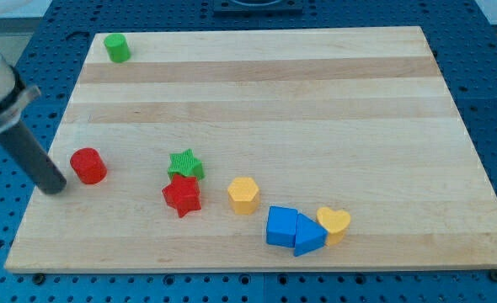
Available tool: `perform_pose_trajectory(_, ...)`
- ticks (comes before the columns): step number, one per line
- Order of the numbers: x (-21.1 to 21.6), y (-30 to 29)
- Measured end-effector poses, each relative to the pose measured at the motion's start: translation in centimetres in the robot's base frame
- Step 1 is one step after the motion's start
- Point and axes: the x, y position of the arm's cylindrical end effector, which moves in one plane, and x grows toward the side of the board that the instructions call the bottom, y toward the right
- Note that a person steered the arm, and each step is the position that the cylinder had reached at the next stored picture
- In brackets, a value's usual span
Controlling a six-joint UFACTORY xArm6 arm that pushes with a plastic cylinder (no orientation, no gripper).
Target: Slide the red circle towards top left
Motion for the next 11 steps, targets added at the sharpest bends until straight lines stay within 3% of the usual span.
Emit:
perform_pose_trajectory(1, -3.0, 4.9)
perform_pose_trajectory(2, -3.0, 7.9)
perform_pose_trajectory(3, -2.4, 3.2)
perform_pose_trajectory(4, 0.5, 2.5)
perform_pose_trajectory(5, 2.9, 6.0)
perform_pose_trajectory(6, 2.2, 11.0)
perform_pose_trajectory(7, -2.7, 13.7)
perform_pose_trajectory(8, -4.7, 13.9)
perform_pose_trajectory(10, -6.0, 10.2)
perform_pose_trajectory(11, -9.6, 9.6)
